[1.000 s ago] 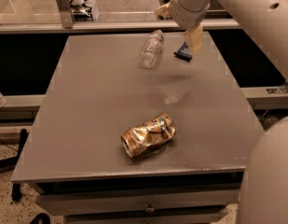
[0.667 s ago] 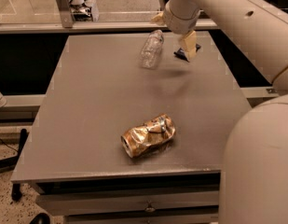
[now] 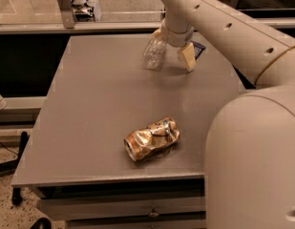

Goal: Move water bottle near orange can

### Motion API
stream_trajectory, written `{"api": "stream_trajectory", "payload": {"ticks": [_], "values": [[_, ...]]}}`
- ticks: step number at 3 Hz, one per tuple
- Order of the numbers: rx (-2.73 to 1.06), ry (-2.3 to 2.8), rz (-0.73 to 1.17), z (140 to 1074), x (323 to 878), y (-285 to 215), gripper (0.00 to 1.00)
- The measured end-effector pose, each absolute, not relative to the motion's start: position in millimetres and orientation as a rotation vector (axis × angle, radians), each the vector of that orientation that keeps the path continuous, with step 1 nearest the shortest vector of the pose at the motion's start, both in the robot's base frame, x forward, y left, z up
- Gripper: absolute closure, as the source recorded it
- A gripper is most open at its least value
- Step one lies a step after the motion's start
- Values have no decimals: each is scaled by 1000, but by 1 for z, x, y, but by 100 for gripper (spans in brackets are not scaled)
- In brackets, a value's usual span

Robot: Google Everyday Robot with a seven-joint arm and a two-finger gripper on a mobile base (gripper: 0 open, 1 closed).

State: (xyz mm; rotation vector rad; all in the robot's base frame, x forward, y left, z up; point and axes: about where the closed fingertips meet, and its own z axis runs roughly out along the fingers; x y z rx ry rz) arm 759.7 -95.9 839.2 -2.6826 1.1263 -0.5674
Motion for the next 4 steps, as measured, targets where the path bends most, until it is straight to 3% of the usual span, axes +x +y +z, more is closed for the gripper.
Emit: {"api": "stream_trajectory", "payload": {"ticks": [3,4], "values": [[-2712,1128,-556,840,759,-90,85],[-2737,1086,-525,862,737,-69,100]]}}
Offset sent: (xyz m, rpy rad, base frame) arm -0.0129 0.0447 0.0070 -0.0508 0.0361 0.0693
